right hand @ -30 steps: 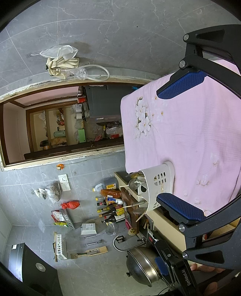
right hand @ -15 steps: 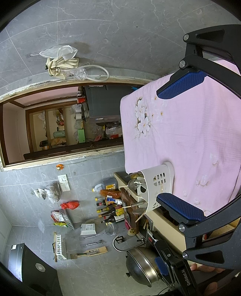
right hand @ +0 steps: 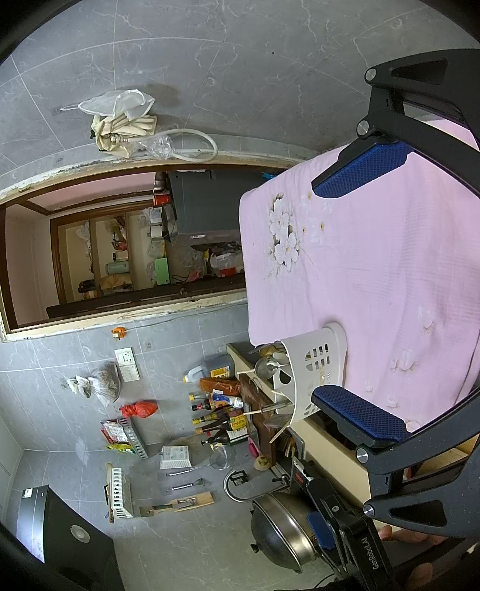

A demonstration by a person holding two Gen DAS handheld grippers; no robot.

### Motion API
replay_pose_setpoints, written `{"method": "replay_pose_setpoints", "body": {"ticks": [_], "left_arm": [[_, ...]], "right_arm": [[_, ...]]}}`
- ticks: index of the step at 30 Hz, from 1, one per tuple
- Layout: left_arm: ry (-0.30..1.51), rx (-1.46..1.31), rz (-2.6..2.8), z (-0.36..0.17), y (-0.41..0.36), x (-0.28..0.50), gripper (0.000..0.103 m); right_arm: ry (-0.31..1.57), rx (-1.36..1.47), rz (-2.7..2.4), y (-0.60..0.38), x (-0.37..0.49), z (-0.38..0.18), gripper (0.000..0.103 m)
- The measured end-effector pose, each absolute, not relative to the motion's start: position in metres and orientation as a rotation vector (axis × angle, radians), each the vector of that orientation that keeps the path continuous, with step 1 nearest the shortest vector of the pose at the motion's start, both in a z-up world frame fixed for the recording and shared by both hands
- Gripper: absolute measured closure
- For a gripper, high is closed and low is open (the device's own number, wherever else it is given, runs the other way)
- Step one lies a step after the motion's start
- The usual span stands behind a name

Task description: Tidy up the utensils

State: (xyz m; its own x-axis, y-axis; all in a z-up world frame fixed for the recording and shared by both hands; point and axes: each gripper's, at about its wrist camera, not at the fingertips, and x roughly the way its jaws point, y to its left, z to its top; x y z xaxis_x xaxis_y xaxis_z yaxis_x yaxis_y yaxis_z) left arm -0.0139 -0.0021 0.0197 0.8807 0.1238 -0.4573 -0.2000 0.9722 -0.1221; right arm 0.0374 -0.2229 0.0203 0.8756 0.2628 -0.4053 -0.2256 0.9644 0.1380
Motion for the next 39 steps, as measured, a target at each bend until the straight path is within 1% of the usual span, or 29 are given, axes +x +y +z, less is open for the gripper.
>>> {"method": "replay_pose_setpoints", "body": {"ticks": [39], "left_arm": [[0.454,-0.112,0.205,0.017,-0.0069,-0.0153,0.001]], "right_arm": [[0.443,0.085,0.26,-0.2211,0.0354,0.014,0.003]]}}
